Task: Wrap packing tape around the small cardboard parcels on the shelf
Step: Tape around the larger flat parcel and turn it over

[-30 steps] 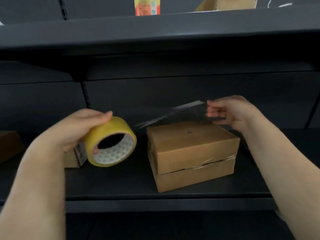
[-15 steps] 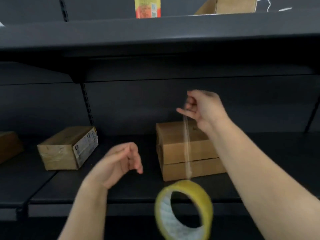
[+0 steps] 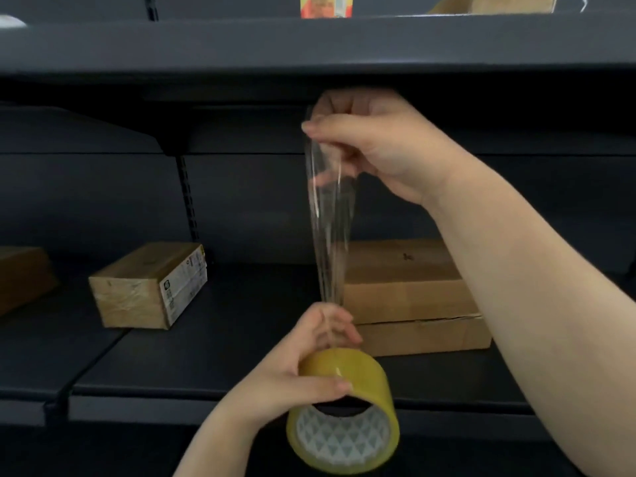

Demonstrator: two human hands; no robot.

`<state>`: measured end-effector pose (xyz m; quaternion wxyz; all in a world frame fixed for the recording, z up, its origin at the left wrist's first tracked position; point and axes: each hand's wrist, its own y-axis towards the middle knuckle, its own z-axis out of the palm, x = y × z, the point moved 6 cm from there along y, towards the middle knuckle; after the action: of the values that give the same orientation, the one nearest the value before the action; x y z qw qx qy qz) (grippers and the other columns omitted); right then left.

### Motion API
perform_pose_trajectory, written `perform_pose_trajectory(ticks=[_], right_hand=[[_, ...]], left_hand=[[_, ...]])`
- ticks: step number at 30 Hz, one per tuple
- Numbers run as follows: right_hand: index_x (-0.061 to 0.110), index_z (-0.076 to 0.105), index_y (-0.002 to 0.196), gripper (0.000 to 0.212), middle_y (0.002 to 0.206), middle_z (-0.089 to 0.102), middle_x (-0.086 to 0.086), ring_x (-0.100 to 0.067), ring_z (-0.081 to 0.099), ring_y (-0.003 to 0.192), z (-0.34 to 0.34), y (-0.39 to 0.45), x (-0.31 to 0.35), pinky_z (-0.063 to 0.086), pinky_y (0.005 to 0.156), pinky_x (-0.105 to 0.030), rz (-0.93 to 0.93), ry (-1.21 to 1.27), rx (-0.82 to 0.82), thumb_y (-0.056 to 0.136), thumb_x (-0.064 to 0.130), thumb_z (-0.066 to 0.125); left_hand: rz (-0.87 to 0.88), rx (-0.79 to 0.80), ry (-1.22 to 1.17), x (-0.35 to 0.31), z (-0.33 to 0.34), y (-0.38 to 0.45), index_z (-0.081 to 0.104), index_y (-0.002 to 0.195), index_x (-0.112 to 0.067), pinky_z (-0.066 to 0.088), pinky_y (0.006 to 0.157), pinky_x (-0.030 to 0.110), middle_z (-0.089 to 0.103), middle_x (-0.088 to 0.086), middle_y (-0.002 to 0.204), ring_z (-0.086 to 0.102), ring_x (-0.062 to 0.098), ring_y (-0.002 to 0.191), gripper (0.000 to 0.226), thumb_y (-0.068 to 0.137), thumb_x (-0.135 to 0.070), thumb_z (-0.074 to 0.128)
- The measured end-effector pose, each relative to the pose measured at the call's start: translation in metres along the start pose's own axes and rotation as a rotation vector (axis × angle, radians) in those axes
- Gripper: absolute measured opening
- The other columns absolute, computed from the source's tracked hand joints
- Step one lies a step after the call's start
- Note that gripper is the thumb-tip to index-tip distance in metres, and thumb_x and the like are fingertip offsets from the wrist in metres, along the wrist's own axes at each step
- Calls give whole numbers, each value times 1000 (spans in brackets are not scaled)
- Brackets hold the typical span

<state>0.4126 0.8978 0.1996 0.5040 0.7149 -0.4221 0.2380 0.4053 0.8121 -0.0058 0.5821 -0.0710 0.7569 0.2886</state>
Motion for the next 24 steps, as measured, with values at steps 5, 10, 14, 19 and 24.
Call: perform_pose_trajectory(ticks=[5, 10, 14, 19, 24], right_hand=[[11, 49, 61, 30, 46, 45, 6, -10, 37, 45, -3, 5, 5, 57, 72, -36, -41, 65, -58, 90, 7, 57], [15, 48, 54, 36, 41, 41, 7, -3, 44, 37, 8, 24, 10, 55, 81, -42, -9, 4, -185, 87, 16, 63], [15, 46, 48, 44, 38, 42, 8, -4, 51, 42, 13, 31, 12, 53, 87, -43, 2, -118, -185, 88, 25, 62], [19, 54, 55, 32, 40, 51, 12, -6, 51, 53, 10, 27, 14, 51, 68, -26, -23, -110, -302, 83, 24, 68], [14, 58, 65, 20, 42, 54, 9, -2, 49, 42, -28, -8, 11, 46, 49, -18, -4, 4, -450, 81, 11, 69]], left_hand=[[168, -205, 140, -14, -42, -16, 62, 97, -20, 47, 86, 38, 63, 2, 100, 58, 29, 100, 45, 69, -54, 72], [148, -375, 157, -14, -65, -25, 71, 86, -28, 50, 82, 26, 69, -3, 96, 63, 15, 96, 34, 65, -54, 73], [-8, -399, -106, 10, -57, -24, 63, 94, -16, 50, 67, 26, 68, 4, 84, 63, 20, 77, 53, 58, -53, 76], [-58, -275, -157, 20, -48, -25, 71, 95, -10, 53, 72, 28, 73, 8, 83, 69, 22, 81, 61, 49, -48, 85], [77, -97, -420, 7, -96, -30, 70, 95, 1, 48, 87, 39, 64, 15, 56, 68, 23, 62, 40, 85, -37, 62]])
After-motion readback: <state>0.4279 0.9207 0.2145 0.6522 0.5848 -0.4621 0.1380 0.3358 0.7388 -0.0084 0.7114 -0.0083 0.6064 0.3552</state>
